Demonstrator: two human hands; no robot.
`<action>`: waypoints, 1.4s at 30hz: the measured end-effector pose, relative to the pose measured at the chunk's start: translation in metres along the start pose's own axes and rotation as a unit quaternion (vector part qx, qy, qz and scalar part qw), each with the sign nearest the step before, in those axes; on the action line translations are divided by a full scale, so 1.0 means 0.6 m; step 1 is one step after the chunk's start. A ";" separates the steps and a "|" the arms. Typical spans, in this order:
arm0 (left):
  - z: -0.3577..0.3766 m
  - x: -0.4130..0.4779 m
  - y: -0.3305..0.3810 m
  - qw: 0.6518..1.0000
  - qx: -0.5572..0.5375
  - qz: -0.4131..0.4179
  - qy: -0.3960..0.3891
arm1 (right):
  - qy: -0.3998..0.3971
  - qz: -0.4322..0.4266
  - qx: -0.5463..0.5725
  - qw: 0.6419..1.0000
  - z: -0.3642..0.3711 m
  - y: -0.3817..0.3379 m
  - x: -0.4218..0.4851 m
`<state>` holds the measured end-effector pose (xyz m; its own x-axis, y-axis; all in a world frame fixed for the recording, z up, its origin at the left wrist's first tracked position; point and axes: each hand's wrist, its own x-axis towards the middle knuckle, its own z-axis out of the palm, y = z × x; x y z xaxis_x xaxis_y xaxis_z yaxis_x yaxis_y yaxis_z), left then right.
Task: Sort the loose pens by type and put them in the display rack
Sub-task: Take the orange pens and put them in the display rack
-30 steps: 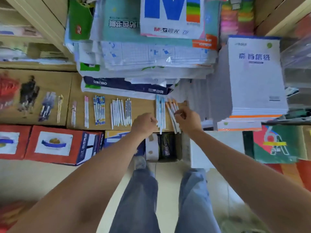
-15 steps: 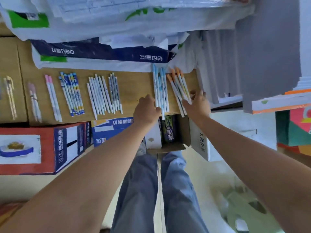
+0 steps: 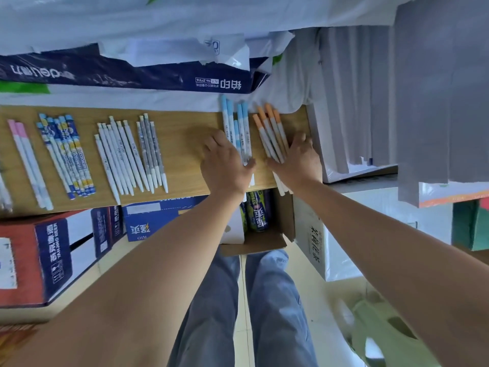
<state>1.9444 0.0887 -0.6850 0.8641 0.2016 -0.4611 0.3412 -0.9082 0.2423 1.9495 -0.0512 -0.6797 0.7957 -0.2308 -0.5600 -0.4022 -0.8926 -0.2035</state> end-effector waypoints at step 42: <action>-0.077 -0.005 -0.016 0.847 -0.474 -0.145 -0.193 | -0.139 0.003 0.342 0.929 -0.075 0.002 -0.037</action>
<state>1.9554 0.1138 -0.6465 0.5696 0.0643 -0.8194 0.8206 -0.1012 0.5625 1.9517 -0.0648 -0.6315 0.6830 -0.0401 -0.7293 -0.6752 -0.4154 -0.6095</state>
